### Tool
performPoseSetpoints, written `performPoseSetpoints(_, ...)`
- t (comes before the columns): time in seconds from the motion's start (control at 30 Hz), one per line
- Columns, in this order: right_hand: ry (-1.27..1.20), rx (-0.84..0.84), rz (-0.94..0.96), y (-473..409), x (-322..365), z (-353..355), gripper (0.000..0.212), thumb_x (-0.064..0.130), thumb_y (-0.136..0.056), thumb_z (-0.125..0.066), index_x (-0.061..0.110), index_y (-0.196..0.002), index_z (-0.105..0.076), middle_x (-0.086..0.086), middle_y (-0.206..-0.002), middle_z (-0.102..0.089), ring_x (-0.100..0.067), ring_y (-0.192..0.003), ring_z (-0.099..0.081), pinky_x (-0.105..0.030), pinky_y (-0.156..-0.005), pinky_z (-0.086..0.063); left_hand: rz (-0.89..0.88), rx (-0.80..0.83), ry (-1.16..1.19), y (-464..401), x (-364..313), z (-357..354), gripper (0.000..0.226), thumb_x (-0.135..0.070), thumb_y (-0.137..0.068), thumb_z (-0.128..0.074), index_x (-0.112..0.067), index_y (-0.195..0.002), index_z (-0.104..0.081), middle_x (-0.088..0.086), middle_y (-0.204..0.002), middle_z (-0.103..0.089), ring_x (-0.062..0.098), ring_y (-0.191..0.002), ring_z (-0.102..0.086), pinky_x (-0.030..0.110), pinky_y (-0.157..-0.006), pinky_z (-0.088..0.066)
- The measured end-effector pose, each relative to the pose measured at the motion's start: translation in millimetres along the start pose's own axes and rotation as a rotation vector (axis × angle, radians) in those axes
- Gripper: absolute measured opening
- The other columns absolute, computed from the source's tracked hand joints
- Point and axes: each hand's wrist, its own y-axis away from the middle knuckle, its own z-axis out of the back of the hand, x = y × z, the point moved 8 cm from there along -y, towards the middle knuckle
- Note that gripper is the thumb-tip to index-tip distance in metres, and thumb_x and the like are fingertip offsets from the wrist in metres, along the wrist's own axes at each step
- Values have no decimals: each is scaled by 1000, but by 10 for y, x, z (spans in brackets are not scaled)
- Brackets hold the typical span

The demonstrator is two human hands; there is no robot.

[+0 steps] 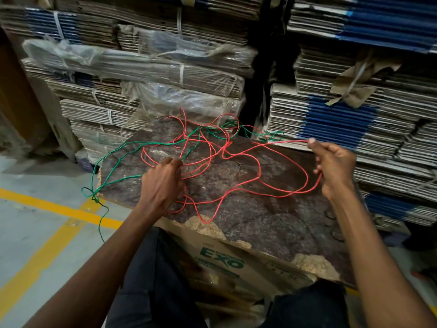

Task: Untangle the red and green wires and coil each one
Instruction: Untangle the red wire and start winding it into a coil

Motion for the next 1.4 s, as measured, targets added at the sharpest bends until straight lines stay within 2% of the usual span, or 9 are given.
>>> performPoseSetpoints(0.17, -108, -172, 62, -58, 80, 304, 22, 27, -84, -74, 19, -68, -62, 15, -38, -38, -1, -35, -27, -15, -35, -23, -9, 63, -49, -17, 17, -51, 16, -21, -86, -57, -18, -100, -66, 8, -100, -63, 41, -83, -65, 43, -59, -49)
performPoseSetpoints(0.27, -115, -187, 93, -61, 108, 357, 23, 30, -84, -74, 19, -68, -63, 16, -40, -36, -2, -35, -25, -14, -35, -21, -7, 103, -89, -16, 14, -87, 16, -24, -87, -56, -17, -98, -66, 8, -101, -62, 40, -84, -65, 42, -60, -49)
performPoseSetpoints(0.5, 55, 101, 15, 36, 25, 94, 17, 29, -89, -69, 19, -76, -65, 13, -43, -38, -1, -36, -27, -13, -36, -22, -65, 115, -42, -53, -197, 5, 21, -27, -85, -61, -19, -103, -68, 7, -109, -65, 37, -95, -65, 41, -67, -51)
performPoseSetpoints(0.67, 117, 296, -71, 162, -99, -80, 21, 28, -95, -60, 8, -96, -68, 5, -46, -43, -4, -34, -26, -13, -34, -23, -147, 127, -8, -114, -592, 70, 26, -34, -89, -57, -25, -111, -67, 3, -114, -66, 34, -101, -64, 39, -72, -51)
performPoseSetpoints(0.9, 75, 418, -118, 234, -14, -76, 22, 29, -97, -55, 10, -99, -67, 3, -47, -45, -2, -30, -22, -11, -34, -20, -324, 418, 32, -46, -1231, -343, 46, -47, -93, -52, -32, -136, -49, 0, -138, -53, 29, -122, -56, 41, -92, -48)
performPoseSetpoints(1.03, 81, 382, -144, 139, 77, 150, 20, 26, -99, -52, 10, -98, -66, 4, -46, -45, -1, -29, -21, -10, -34, -19, -329, 569, -22, 64, -1216, -780, 47, -44, -95, -48, -29, -140, -41, -2, -144, -46, 30, -124, -54, 43, -94, -48)
performPoseSetpoints(1.23, 389, 118, 85, -60, 200, 505, 18, 26, -94, -62, 13, -92, -73, 8, -38, -46, -2, -33, -30, -17, -37, -22, -332, 479, -57, 63, -1133, -823, 50, -38, -99, -40, -31, -148, -30, -7, -154, -36, 24, -142, -33, 50, -108, -37)
performPoseSetpoints(1.33, 569, -17, 260, -78, 311, 549, 24, 32, -91, -65, 11, -96, -76, 0, -54, -59, 0, -42, -44, -24, -51, -34, -309, 424, -91, 31, -1102, -760, 51, -34, -98, -41, -29, -148, -30, -8, -151, -41, 23, -141, -34, 51, -108, -37)
performPoseSetpoints(1.4, 684, -68, 345, -52, 362, 552, 29, 36, -91, -64, 11, -99, -76, -6, -71, -68, -11, -60, -59, -29, -60, -42, -288, 397, -101, 21, -1031, -717, 50, -32, -99, -40, -29, -148, -30, -9, -152, -40, 22, -142, -33, 51, -108, -37)
